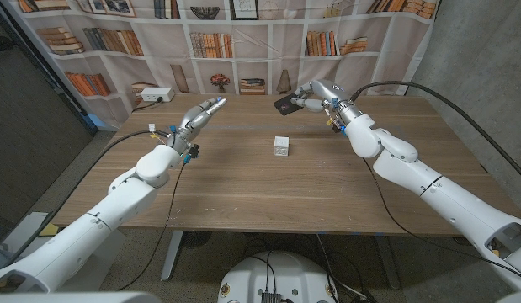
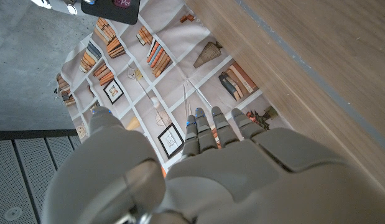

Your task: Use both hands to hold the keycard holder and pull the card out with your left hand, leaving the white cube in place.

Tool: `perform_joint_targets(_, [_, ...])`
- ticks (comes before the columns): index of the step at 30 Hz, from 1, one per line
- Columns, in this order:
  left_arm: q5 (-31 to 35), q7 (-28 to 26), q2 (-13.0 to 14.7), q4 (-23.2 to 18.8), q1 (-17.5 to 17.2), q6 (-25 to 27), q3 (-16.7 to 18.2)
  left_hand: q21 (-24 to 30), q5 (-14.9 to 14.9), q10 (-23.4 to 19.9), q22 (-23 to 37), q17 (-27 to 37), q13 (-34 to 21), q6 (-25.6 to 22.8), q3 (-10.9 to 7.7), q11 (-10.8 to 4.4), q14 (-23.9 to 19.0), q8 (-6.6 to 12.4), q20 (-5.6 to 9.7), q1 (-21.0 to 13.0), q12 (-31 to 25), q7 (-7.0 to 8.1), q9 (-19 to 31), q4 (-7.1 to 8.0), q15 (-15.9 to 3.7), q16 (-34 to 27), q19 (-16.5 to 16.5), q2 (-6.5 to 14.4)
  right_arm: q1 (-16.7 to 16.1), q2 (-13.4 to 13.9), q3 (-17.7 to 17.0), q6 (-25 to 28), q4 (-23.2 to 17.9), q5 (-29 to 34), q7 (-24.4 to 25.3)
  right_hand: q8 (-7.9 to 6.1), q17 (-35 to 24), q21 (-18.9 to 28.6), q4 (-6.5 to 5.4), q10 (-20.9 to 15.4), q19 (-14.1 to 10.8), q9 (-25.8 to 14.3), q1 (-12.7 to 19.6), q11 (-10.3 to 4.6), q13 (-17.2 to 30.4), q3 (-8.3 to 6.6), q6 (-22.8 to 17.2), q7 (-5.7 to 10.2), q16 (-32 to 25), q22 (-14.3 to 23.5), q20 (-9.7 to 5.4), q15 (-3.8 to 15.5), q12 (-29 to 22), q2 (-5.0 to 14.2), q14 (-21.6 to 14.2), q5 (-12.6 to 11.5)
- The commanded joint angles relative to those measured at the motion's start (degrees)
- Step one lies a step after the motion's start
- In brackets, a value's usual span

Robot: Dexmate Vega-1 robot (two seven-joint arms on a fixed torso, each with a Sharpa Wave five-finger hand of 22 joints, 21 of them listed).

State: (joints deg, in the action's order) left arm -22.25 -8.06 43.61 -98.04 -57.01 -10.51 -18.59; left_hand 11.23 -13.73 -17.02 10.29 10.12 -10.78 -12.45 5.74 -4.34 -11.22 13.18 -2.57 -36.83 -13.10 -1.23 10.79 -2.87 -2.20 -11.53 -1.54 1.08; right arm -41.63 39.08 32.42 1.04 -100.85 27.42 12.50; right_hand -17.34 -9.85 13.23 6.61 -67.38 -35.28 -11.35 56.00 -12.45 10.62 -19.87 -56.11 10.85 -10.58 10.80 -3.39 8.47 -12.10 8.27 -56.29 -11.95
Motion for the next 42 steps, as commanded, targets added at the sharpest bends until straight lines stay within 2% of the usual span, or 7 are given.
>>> perform_joint_targets(1, [0.1, 1.2, -0.8, -0.1, 0.0, -1.5, -0.2, 0.3, -0.4, -2.0, 0.1, 0.1, -0.2, -2.5, -0.44, -1.03, -1.5, 0.75, 0.32, -2.9, -0.5, 0.76, 0.1, -1.4, -1.24, -0.3, -0.1, 0.5, -3.0, -3.0, -1.8, 1.3, -1.8, -11.6, 1.5, -0.24, -0.2, 0.2, -0.66, -0.5, -0.1, -0.2, 0.1, -0.04, 0.2, -1.17, -2.5, 1.69, 0.2, 0.3, -2.35, 3.95, -0.2, 0.28, -0.7, -0.2])
perform_joint_targets(17, [-4.5, 8.6, -2.4, 2.6, 3.5, -0.9, -3.0, 0.5, 0.1, -6.2, 0.2, 0.1, -0.3, -6.3, -1.19, -1.96, -3.9, 1.43, 0.77, -5.4, -1.1, 1.58, 0.1, -2.33, -1.57, -0.4, -0.3, 1.6, -4.7, -4.8, -4.0, -1.5, -2.6, -29.6, -3.7, 0.04, -0.1, 0.2, -0.5, -0.9, 0.2, -0.2, 0.0, 0.04, 0.2, -1.33, -2.9, 1.67, 0.4, 0.3, -1.54, 4.01, -0.2, 0.06, -1.0, -0.1])
perform_joint_targets(22, [-4.4, 8.7, -3.1, 2.7, 4.0, -1.3, -3.6, 0.8, 0.6, -9.2, 0.2, 0.1, -0.3, -9.2, -1.56, -3.76, -5.9, 1.99, 1.22, -6.7, -1.5, 2.17, 0.2, -2.81, -1.98, -0.7, -1.4, 2.1, -4.9, -5.5, -4.6, -3.0, -1.0, -38.9, -8.6, 0.15, -0.1, 0.2, -0.51, -1.0, 0.2, -0.2, -0.1, 0.05, 0.2, -1.37, -2.9, 1.66, 0.4, 0.3, -1.05, 3.94, -0.2, 0.06, -1.1, 0.0])
perform_joint_targets(30, [-3.8, 6.6, -2.7, -0.3, 3.5, 1.2, -3.7, 1.0, 1.5, -17.4, 0.1, 0.1, -0.7, -16.8, -2.31, -6.27, -9.9, 3.86, 0.63, -9.0, -2.9, 3.32, 0.4, -3.48, -2.15, -1.2, -3.1, 3.3, -5.1, -5.4, -3.7, -4.3, -0.8, -40.3, -7.8, 0.26, -0.1, 0.2, -0.47, -1.4, 0.3, -0.3, -0.1, 0.26, 0.2, -1.47, -2.9, 1.72, 0.3, 0.3, -0.36, 4.03, -0.3, 0.13, -1.3, 0.0])
perform_joint_targets(35, [-2.6, 5.9, -2.1, -1.5, 3.9, 3.2, -4.2, 1.1, 1.7, -18.1, 0.1, 0.1, -0.7, -17.3, -2.33, -6.1, -10.2, 3.87, 0.33, -9.2, -2.9, 3.18, 0.4, -3.59, -2.22, -1.2, -3.5, 3.3, -4.9, -5.3, -3.0, -5.3, -1.1, -39.8, -7.3, 0.34, -0.1, 0.2, -0.44, -1.4, 0.2, -0.3, -0.2, 0.23, 0.2, -1.49, -3.0, 1.72, 0.4, 0.3, 0.24, 3.91, -0.3, 0.07, -1.4, 0.1])
perform_joint_targets(39, [-1.6, 3.8, -1.8, -3.5, 3.8, 6.0, -4.5, 1.3, 2.0, -21.0, 0.1, 0.1, -0.9, -19.9, -1.87, -6.98, -12.4, 4.44, 0.44, -9.3, -3.3, 3.15, 0.4, -3.68, -1.69, -1.4, -4.6, 2.4, -4.7, -5.0, -2.3, -5.4, -1.5, -38.6, -6.9, 0.44, -0.1, 0.2, -0.39, -1.5, 0.3, -0.3, -0.1, 0.21, 0.2, -1.57, -3.0, 1.74, 0.4, 0.3, 0.67, 3.93, -0.3, 0.08, -1.4, 0.2])
perform_joint_targets(42, [-1.4, 3.9, -1.5, -4.3, 4.2, 7.8, -4.9, 1.4, 2.1, -22.5, 0.1, 0.1, -1.0, -21.9, -1.6, -6.85, -13.8, 4.9, 0.69, -9.2, -3.4, 3.1, 0.4, -3.66, -1.63, -1.6, -5.5, 2.0, -4.5, -5.0, -1.9, -5.5, -1.5, -39.1, -7.5, 0.47, -0.1, 0.2, -0.37, -1.5, 0.3, -0.3, -0.2, 0.2, 0.2, -1.59, -3.1, 1.73, 0.4, 0.3, 0.83, 3.9, -0.3, 0.05, -1.4, 0.2])
